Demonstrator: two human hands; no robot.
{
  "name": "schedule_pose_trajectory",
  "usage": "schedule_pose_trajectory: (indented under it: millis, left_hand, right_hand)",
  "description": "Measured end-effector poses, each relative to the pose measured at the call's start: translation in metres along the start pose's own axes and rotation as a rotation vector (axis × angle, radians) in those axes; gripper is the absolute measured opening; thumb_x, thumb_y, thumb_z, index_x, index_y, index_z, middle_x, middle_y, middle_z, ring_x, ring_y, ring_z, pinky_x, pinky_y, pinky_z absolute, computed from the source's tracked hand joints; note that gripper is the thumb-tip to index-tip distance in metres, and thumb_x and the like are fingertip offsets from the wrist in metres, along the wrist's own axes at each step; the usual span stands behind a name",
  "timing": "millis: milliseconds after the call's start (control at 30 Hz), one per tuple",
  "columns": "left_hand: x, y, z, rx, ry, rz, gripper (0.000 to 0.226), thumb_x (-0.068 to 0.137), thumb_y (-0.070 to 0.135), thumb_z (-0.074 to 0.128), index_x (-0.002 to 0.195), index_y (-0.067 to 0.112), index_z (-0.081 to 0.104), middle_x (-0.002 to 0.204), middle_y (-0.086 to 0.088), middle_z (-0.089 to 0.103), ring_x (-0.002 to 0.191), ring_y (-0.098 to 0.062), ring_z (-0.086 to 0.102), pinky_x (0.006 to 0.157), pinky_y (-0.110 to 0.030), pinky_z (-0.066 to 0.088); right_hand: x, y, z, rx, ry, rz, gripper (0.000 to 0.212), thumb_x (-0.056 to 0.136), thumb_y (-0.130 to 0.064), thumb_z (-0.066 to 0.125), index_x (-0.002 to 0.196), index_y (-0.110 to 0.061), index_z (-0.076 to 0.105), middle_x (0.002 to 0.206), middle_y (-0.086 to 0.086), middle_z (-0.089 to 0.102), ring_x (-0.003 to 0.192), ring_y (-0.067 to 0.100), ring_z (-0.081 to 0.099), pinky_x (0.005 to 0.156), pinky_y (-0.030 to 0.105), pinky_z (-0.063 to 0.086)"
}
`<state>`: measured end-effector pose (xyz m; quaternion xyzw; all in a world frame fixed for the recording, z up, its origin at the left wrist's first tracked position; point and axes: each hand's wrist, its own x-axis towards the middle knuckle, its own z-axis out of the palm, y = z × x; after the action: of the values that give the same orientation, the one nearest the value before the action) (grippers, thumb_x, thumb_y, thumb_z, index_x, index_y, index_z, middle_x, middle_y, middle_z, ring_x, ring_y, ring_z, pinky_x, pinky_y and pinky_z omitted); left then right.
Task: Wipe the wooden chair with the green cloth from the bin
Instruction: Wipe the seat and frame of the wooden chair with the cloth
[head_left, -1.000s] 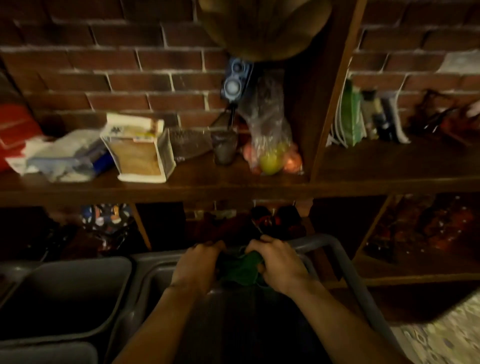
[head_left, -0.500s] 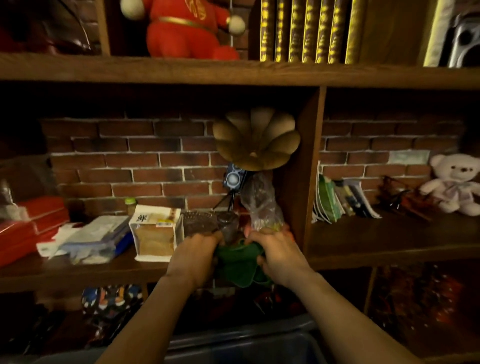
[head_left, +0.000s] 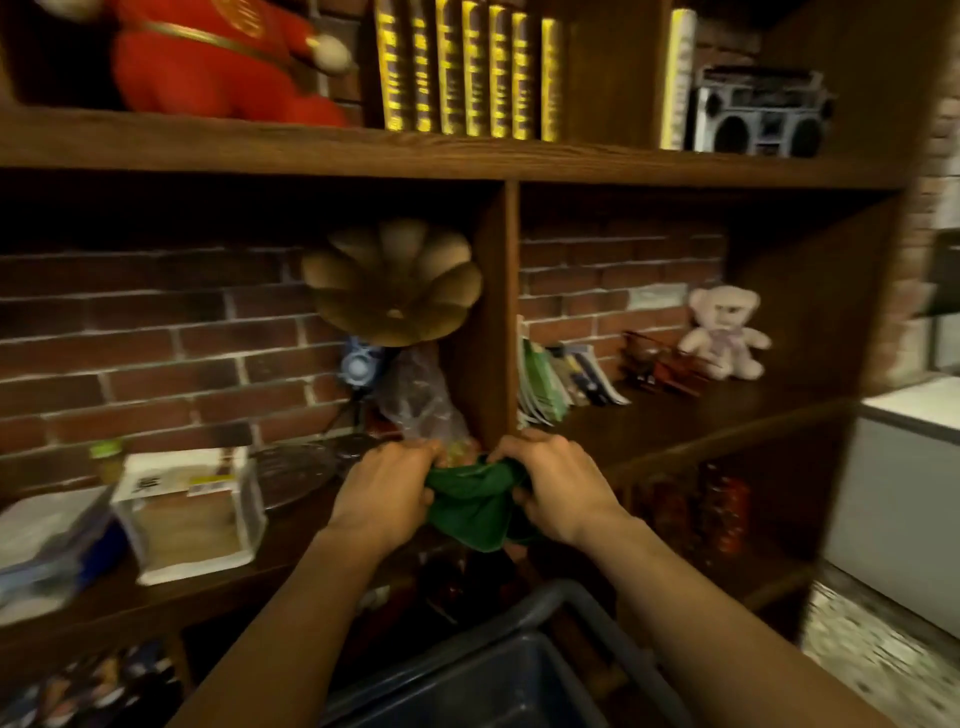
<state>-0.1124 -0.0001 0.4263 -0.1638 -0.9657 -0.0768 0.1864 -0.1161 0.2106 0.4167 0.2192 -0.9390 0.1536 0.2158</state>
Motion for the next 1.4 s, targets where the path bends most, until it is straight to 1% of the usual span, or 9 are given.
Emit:
schedule_pose_trajectory:
  millis: [233,333,633,900,1000,1067,1167,1300,1400]
  left_hand:
    - [0.043,0.103,0.052,-0.14,-0.029,0.247,0.026,0.085,0.016,0.067,0.103,0.03,0.055,0.108,0.002,0.063,0.105,-0.028,0.062,0.084,-0.038,0.048]
    - [0.054,0.162,0.071,-0.189,-0.065,0.342,0.028,0.086,0.018,0.068,0.104,0.033,0.054,0.109,0.003,0.062,0.103,-0.029,0.062,0.081,-0.039,0.051]
    - [0.061,0.35,0.104,-0.29,-0.09,0.615,0.029,0.087,0.016,0.07,0.103,0.036,0.056,0.108,0.006,0.063,0.101,-0.025,0.062,0.073,-0.033,0.043]
    - [0.046,0.525,0.137,-0.343,-0.151,0.855,0.03,0.085,0.014,0.07,0.105,0.034,0.057,0.107,0.003,0.064,0.1,-0.029,0.063,0.079,-0.041,0.053]
    - [0.036,0.579,0.156,-0.369,-0.19,0.92,0.032,0.084,0.013,0.072,0.103,0.034,0.058,0.106,0.003,0.066,0.097,-0.029,0.063,0.076,-0.041,0.052]
    - [0.028,0.61,0.169,-0.385,-0.214,0.97,0.033,0.083,0.012,0.073,0.102,0.034,0.059,0.106,0.004,0.067,0.095,-0.027,0.063,0.071,-0.037,0.049]
    - [0.016,0.647,0.19,-0.401,-0.245,1.044,0.033,0.083,0.012,0.074,0.105,0.032,0.06,0.108,0.002,0.068,0.094,-0.027,0.063,0.069,-0.034,0.043]
    - [0.005,0.678,0.214,-0.434,-0.338,1.123,0.034,0.083,0.01,0.074,0.105,0.031,0.06,0.11,0.001,0.068,0.099,-0.028,0.063,0.081,-0.043,0.054]
    - [0.003,0.695,0.237,-0.444,-0.385,1.172,0.034,0.082,0.008,0.073,0.103,0.031,0.059,0.107,0.001,0.067,0.099,-0.027,0.062,0.08,-0.043,0.053]
  right_hand:
    - [-0.079,0.077,-0.038,-0.135,-0.001,0.295,0.041,0.079,-0.013,0.065,0.111,-0.037,0.057,0.116,0.0,0.06,0.103,0.035,0.062,0.081,0.045,0.054]
    - [-0.122,0.111,-0.061,-0.199,0.026,0.415,0.039,0.08,-0.014,0.065,0.112,-0.036,0.059,0.115,0.0,0.061,0.102,0.035,0.062,0.081,0.043,0.052]
    - [-0.262,0.199,-0.141,-0.287,0.09,0.677,0.033,0.084,-0.013,0.063,0.113,-0.027,0.061,0.109,0.004,0.061,0.098,0.034,0.062,0.08,0.047,0.054]
    - [-0.399,0.271,-0.203,-0.329,0.162,0.868,0.034,0.088,-0.015,0.065,0.12,-0.026,0.063,0.114,0.005,0.063,0.097,0.032,0.062,0.082,0.049,0.053]
    - [-0.446,0.288,-0.213,-0.332,0.201,0.947,0.033,0.087,-0.014,0.063,0.119,-0.025,0.064,0.11,0.005,0.063,0.094,0.033,0.062,0.074,0.04,0.049]
    - [-0.475,0.297,-0.216,-0.337,0.216,0.997,0.034,0.086,-0.012,0.064,0.118,-0.024,0.066,0.111,0.005,0.064,0.095,0.033,0.062,0.07,0.036,0.044]
    - [-0.51,0.306,-0.218,-0.339,0.233,1.066,0.036,0.083,-0.01,0.066,0.116,-0.024,0.066,0.119,0.004,0.065,0.102,0.033,0.062,0.076,0.04,0.049]
    - [-0.544,0.317,-0.209,-0.329,0.228,1.146,0.038,0.083,-0.011,0.068,0.118,-0.026,0.065,0.12,0.003,0.064,0.101,0.031,0.062,0.078,0.044,0.054]
    - [-0.564,0.327,-0.192,-0.323,0.225,1.22,0.039,0.082,-0.013,0.069,0.118,-0.028,0.063,0.111,0.001,0.062,0.092,0.029,0.063,0.07,0.041,0.052]
